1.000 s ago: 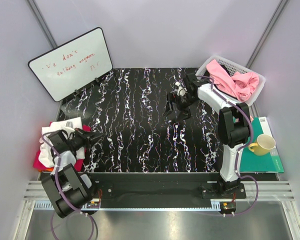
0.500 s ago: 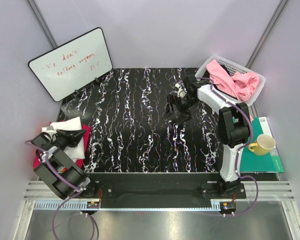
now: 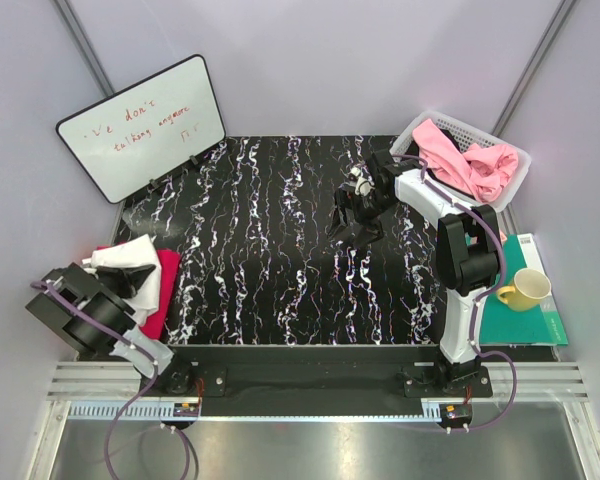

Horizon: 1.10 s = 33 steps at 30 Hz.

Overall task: Fold and stack the t-shirts
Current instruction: Put the neatly folded tshirt into the corner of the board with the left arm

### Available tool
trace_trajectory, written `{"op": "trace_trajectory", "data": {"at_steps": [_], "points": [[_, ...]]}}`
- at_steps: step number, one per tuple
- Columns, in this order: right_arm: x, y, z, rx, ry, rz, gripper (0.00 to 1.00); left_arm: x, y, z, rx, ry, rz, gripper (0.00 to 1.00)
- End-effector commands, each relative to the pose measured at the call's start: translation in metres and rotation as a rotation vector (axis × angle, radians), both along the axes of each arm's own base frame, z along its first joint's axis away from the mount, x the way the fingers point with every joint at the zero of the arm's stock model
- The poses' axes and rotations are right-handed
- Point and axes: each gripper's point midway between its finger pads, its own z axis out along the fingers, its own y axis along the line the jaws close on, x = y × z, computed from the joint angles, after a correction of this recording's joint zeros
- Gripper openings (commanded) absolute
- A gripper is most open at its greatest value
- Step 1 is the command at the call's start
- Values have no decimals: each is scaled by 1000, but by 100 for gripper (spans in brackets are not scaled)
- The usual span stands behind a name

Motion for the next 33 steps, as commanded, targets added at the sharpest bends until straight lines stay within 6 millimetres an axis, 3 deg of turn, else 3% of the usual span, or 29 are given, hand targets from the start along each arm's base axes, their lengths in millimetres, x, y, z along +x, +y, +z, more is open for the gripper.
{"op": "trace_trajectory", "data": {"at_steps": [1,5,9,14,18,20,24,27,29,31,32,33], "points": [[-2,1,11,-9,-33,-1,100,-7,30,-8,96,93,8,0],[-3,0,8,-15,-23,-9,100,-4,38,-1,136,81,-34,0],[-1,2,5,-10,-15,-21,100,6,24,20,192,-13,-110,0],[3,5,6,2,-16,-29,100,27,-21,59,308,-166,-283,0],[5,6,7,4,-17,-35,100,33,-49,103,457,-288,-368,0],[5,6,7,3,-15,-35,100,33,-59,114,513,-315,-392,1],[9,4,8,-15,-34,-46,100,34,-82,137,721,-360,-460,10],[19,0,17,-50,-94,-64,100,39,-92,139,818,-326,-505,22],[29,-4,30,-70,-154,-79,100,45,-94,137,860,-299,-531,34],[40,-14,35,-136,-215,-112,100,49,-109,132,889,-281,-593,48],[46,-17,47,-150,-260,-126,100,56,-106,128,932,-241,-606,70],[52,-26,50,-200,-297,-152,100,60,-120,125,952,-238,-662,80]]}}
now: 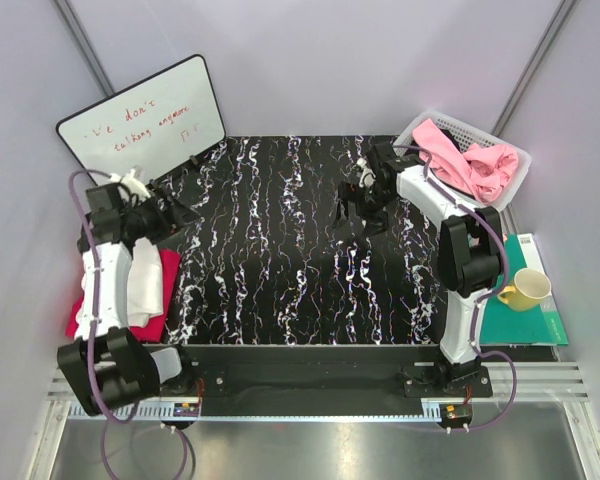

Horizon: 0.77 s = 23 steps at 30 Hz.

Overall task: Fold and stack the t-shirts
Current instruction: Put the neatly folded tshirt into the corner of the board with the left arm

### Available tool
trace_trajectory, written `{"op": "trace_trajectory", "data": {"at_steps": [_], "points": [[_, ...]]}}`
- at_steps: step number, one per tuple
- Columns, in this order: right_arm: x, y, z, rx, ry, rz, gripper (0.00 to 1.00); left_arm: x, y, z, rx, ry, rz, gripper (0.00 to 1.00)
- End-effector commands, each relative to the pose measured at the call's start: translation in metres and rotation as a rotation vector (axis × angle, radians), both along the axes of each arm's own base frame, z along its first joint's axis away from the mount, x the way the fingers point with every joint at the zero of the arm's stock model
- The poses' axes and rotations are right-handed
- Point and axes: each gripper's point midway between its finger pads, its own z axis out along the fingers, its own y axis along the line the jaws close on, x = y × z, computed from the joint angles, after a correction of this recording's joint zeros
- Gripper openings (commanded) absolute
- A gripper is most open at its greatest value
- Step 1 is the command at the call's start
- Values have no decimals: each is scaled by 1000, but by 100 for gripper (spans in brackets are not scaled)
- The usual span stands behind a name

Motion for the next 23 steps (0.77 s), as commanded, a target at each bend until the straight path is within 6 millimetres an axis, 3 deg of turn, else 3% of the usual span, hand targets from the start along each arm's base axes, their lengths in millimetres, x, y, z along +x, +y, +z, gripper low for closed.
{"op": "trace_trajectory", "data": {"at_steps": [1,2,4,6,7,8,10,11,18,23], "points": [[37,-19,56,-122,-262,-80,100,21,-6,-12,220,70,-29,87],[40,-24,68,-140,-305,-94,100,30,-7,-18,267,103,-46,94],[47,-39,75,-214,-355,-136,100,37,-27,-27,319,143,-121,99],[49,-55,87,-280,-413,-177,100,48,-38,-43,400,211,-175,99],[49,-60,88,-304,-424,-183,100,53,-47,-38,420,217,-212,99],[47,-65,96,-313,-446,-195,100,57,-58,-57,441,267,-271,99],[46,-80,95,-378,-463,-225,100,65,-68,-59,449,292,-317,99],[43,-84,101,-386,-478,-237,100,67,-73,-76,460,337,-349,99],[25,-106,94,-452,-462,-299,100,85,-102,-98,523,395,-468,99],[16,-110,84,-464,-432,-325,100,86,-115,-101,536,387,-552,99]]}}
